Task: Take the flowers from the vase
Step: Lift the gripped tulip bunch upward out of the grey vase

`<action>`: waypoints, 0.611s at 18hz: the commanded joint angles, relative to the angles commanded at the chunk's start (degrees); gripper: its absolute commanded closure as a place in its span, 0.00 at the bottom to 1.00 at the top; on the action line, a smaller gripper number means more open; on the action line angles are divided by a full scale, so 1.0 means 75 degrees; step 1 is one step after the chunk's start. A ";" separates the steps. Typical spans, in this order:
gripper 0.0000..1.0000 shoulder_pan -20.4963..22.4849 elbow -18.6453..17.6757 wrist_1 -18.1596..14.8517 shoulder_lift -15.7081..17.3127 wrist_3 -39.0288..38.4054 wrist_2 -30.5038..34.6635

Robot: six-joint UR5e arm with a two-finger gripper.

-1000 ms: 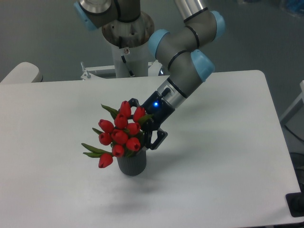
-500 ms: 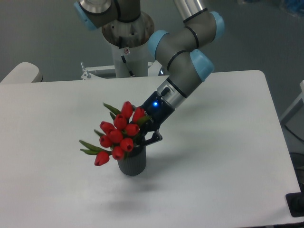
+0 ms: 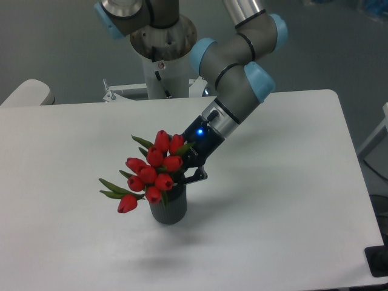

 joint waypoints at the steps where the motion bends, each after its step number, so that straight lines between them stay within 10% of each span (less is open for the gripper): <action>1: 0.69 0.0023 0.0047 -0.0012 0.0023 -0.0070 -0.0012; 11: 0.69 0.0176 0.0187 -0.0070 0.0468 -0.1018 0.0000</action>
